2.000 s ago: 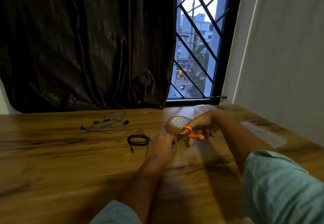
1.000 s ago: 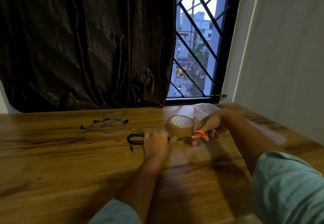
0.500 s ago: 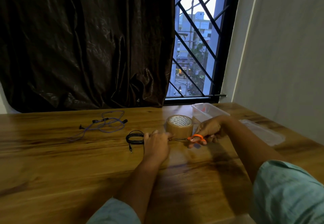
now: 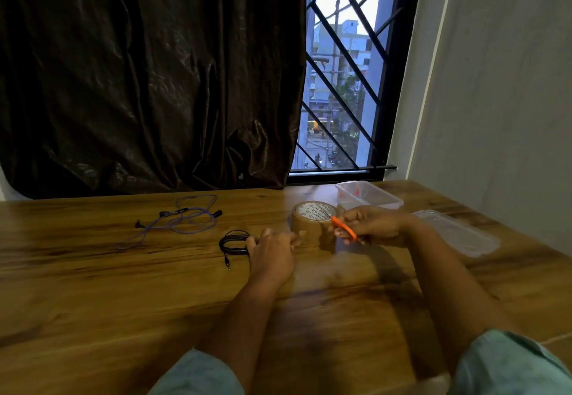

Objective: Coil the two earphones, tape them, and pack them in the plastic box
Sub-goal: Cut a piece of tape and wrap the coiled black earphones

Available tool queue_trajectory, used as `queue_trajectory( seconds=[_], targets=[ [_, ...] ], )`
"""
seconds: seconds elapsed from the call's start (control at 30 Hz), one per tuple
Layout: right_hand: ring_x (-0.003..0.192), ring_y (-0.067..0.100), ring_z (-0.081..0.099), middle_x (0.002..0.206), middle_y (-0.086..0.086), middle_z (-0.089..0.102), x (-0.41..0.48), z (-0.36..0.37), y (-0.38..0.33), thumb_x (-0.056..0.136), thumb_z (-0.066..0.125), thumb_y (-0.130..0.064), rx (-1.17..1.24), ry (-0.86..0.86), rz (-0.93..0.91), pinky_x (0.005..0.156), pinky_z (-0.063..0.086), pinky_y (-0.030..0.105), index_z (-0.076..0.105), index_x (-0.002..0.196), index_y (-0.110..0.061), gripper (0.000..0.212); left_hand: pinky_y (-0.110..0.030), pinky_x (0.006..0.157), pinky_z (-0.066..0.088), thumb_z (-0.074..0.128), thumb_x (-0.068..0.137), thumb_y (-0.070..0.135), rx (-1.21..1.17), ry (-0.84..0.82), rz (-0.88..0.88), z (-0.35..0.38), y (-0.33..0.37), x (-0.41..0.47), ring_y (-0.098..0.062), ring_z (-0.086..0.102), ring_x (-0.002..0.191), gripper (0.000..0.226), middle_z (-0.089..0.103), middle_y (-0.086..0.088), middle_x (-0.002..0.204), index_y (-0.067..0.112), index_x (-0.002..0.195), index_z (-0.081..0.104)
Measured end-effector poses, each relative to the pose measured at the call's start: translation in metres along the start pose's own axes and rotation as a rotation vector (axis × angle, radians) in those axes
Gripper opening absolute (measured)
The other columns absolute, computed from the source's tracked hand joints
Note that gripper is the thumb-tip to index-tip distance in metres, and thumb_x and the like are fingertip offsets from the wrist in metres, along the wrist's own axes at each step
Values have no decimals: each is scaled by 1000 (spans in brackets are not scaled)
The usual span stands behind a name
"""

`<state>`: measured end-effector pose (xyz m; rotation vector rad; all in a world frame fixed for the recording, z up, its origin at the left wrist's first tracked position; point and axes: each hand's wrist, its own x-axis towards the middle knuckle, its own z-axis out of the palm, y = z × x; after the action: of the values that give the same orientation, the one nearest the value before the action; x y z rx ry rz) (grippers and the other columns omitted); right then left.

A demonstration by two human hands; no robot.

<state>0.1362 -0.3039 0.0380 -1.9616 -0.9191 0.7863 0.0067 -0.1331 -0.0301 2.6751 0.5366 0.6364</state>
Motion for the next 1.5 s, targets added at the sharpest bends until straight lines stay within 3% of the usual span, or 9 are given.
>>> queue_trajectory(
  seconds=[0.13, 0.27, 0.43, 0.57, 0.73, 1.0, 1.2, 1.33, 1.5],
  targets=[
    [84, 23, 60, 86, 9, 67, 12, 17, 19, 82, 70, -15, -148, 565, 6, 68, 47, 29, 54, 82, -17, 16, -38, 93, 25, 47, 94, 24, -32, 14, -41, -2, 1, 0, -16, 42, 118, 27, 64, 8, 115, 34, 113, 63],
    [92, 27, 59, 99, 17, 66, 20, 25, 34, 84, 64, -21, -447, 774, 231, 78, 47, 32, 61, 94, -6, 18, -39, 95, 24, 50, 92, 25, -78, 15, -62, -3, 0, -1, -15, 42, 119, 25, 65, 8, 112, 34, 111, 63],
    [109, 30, 55, 120, 17, 57, 23, 31, 19, 90, 57, -16, -623, 742, 274, 94, 47, 37, 63, 112, -7, 24, -38, 94, 24, 51, 92, 27, -77, 11, -68, -4, 1, 1, -15, 41, 120, 24, 64, 8, 114, 33, 112, 63],
    [120, 32, 46, 131, 11, 46, 27, 47, 1, 87, 57, -8, -668, 799, 22, 97, 44, 42, 57, 122, -20, 37, -39, 95, 23, 49, 92, 26, -79, 16, -84, -5, 2, 2, -16, 40, 121, 24, 64, 7, 114, 32, 111, 63],
    [124, 30, 42, 131, -2, 55, 41, 69, -10, 73, 49, -23, -738, 481, -221, 100, 37, 45, 54, 123, -36, 52, -40, 94, 23, 50, 93, 25, -74, 19, -107, -7, 2, 1, -17, 37, 122, 21, 62, 5, 115, 30, 107, 64],
    [103, 18, 57, 110, -7, 65, 51, 80, 8, 83, 46, -16, -728, 596, -279, 83, 52, 45, 59, 105, -42, 37, -41, 93, 23, 56, 89, 30, -10, 74, -159, -8, 2, 1, -16, 38, 121, 13, 62, 9, 115, 27, 94, 67],
    [105, 21, 56, 107, -3, 64, 42, 71, 8, 85, 52, -11, -684, 621, -239, 85, 49, 39, 64, 93, -41, 34, -43, 99, 24, 52, 91, 32, 44, 110, -182, -13, -10, 6, -18, 40, 120, 17, 62, 9, 116, 24, 92, 67],
    [121, 21, 47, 119, -6, 62, 28, 58, 17, 87, 52, -6, -567, 662, -188, 103, 39, 49, 66, 96, -40, 38, -43, 97, 24, 57, 89, 36, -21, 167, -221, -21, -24, 11, -17, 40, 118, 13, 63, 12, 112, 28, 82, 65],
    [125, 26, 45, 121, -3, 62, 28, 61, 19, 85, 51, 1, -516, 699, -244, 106, 34, 54, 66, 106, -30, 41, -37, 88, 20, 58, 89, 38, -43, 215, -125, -17, -17, 9, -14, 40, 115, 14, 62, 14, 111, 28, 89, 67]
  ],
)
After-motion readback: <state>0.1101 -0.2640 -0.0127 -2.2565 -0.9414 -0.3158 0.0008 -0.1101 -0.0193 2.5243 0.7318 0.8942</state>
